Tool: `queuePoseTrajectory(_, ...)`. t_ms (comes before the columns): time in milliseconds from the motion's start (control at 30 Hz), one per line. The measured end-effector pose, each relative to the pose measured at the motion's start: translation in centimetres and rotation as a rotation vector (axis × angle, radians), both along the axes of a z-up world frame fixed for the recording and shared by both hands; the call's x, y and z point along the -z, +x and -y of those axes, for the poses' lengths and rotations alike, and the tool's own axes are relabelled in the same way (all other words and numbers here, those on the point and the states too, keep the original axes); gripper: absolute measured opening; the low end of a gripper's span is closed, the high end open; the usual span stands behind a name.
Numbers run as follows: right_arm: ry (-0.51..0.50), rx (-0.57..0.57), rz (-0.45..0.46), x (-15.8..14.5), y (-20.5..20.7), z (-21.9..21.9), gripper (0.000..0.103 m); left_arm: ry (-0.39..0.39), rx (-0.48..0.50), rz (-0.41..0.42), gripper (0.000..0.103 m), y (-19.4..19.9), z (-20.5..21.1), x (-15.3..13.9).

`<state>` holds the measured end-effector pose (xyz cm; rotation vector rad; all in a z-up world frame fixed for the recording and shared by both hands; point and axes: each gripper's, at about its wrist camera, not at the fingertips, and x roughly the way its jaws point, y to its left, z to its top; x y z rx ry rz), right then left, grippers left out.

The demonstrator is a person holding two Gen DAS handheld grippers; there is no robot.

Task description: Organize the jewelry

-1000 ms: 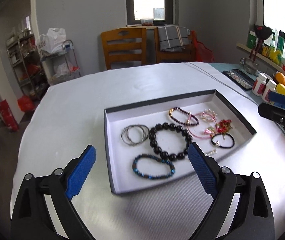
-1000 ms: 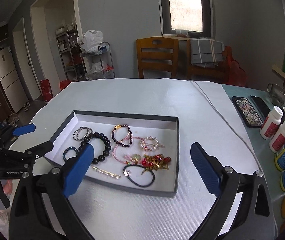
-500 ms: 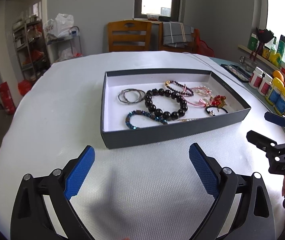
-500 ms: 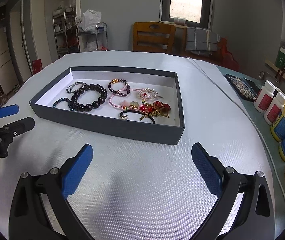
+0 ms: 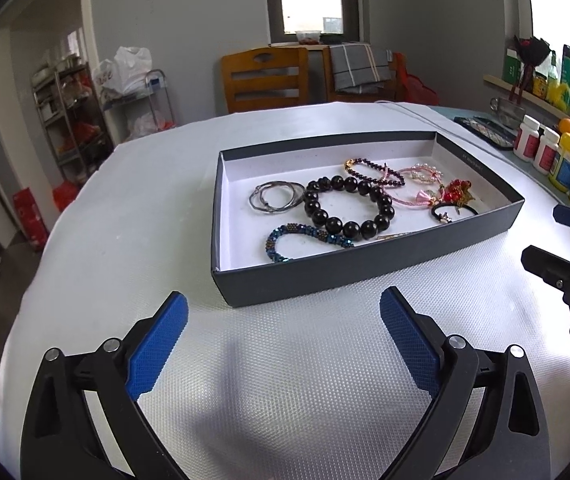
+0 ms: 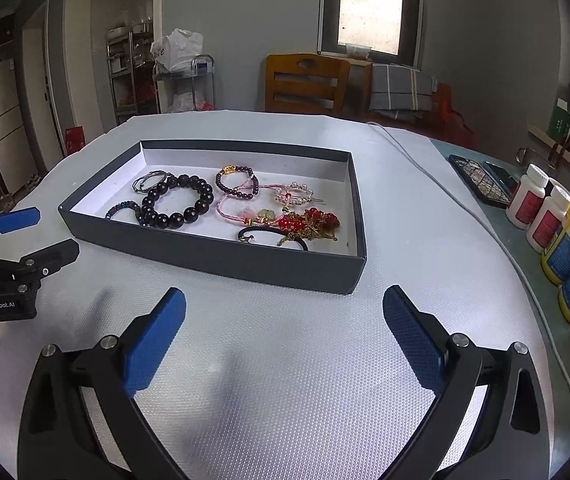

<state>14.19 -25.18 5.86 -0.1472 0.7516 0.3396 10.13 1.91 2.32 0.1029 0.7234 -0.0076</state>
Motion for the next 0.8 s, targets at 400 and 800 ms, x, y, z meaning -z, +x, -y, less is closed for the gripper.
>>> queuePoseTrajectory(400,-0.005,-0.017,-0.007,0.07,-0.12,-0.33,0.097,0.026,0.021,0.012,0.099,-0.31,0.66,-0.15)
queuePoseTrajectory(800,-0.006,-0.017,-0.012,0.22,0.04,-0.4,0.097,0.026,0.024,0.008,0.099,-0.33,0.83,-0.04)
